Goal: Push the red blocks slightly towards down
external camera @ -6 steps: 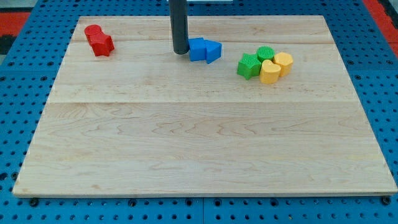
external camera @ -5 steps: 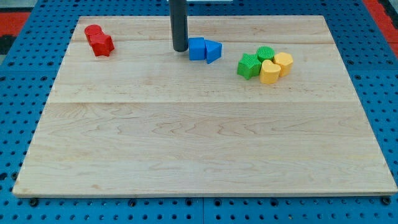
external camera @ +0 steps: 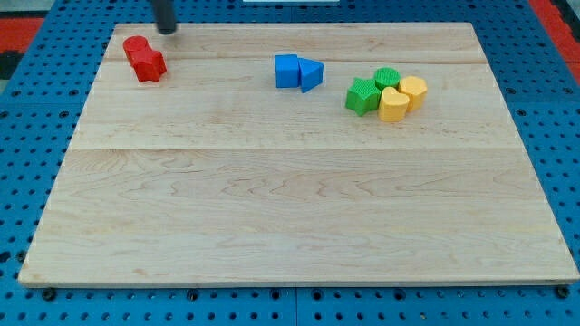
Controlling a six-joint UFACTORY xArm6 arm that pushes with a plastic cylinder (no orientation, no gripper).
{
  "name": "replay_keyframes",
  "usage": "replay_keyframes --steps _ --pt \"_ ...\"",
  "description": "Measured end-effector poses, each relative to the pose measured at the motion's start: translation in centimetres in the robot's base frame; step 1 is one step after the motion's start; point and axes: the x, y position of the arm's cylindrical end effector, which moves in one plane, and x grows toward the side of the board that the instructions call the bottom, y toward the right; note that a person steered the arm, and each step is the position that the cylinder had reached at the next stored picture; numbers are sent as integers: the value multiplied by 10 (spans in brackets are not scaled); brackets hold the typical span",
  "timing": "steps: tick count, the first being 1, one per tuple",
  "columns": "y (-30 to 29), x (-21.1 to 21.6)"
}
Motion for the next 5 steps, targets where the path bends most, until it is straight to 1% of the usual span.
replay_keyframes --steps 1,2,3,5 --pt "-17 0" --pt "-14 10" --pt "-5 42" --pt "-5 42"
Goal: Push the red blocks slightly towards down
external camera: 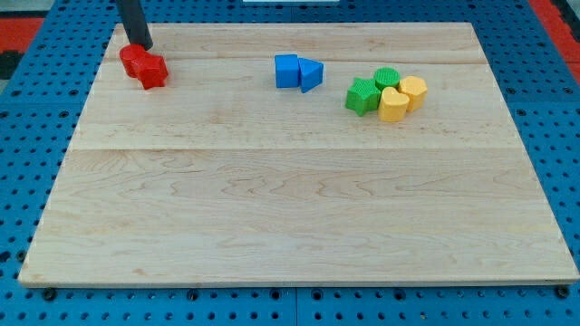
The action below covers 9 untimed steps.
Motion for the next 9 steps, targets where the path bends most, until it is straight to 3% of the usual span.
replay_keyframes --steps 2,5,6,9 --pt "-25 -11" --pt "-25 5" --pt "-25 32" --pt "-14 37"
